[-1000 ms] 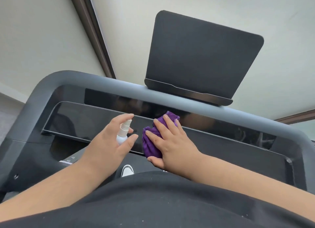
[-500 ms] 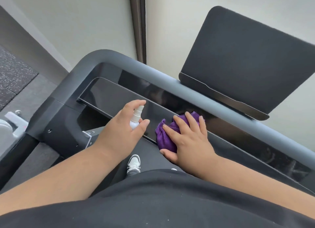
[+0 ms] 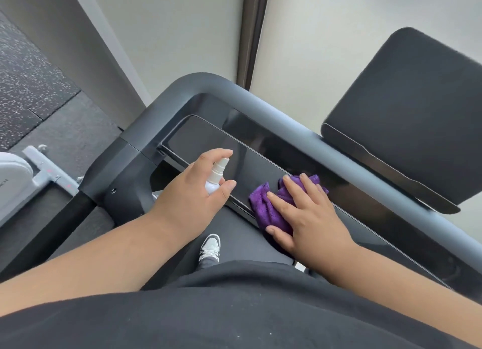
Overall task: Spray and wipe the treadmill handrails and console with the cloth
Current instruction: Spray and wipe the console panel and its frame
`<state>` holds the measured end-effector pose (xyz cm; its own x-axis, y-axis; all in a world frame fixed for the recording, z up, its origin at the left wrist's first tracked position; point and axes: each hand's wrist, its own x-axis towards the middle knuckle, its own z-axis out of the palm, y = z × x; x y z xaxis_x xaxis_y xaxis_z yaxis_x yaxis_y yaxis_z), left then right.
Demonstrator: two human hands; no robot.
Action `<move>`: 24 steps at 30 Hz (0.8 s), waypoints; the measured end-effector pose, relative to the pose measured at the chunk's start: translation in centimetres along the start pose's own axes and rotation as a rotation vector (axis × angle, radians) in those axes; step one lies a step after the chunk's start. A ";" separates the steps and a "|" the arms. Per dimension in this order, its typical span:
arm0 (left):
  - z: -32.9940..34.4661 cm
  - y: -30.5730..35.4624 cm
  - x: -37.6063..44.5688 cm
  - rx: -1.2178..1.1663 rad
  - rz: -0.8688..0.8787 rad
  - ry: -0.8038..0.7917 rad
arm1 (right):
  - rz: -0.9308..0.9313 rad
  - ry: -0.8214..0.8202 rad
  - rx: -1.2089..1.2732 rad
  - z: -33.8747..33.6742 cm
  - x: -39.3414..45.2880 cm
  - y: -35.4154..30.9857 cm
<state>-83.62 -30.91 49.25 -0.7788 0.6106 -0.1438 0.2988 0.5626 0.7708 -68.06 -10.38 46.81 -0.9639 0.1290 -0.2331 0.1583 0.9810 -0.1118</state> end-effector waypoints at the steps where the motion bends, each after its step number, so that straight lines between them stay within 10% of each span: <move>1: -0.3 -0.3 -0.1 -0.001 -0.004 -0.005 | 0.013 0.002 0.002 0.0 0.4 -0.5; 24: -7.3 -4.6 2.0 -0.037 0.071 0.050 | -0.074 0.022 0.029 -2.1 15.7 -10.5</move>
<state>-90.54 -36.34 49.95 -0.7831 0.6193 -0.0574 0.3348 0.4975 0.8003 -85.34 -18.38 46.36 -0.9776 0.0594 -0.2021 0.0919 0.9835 -0.1556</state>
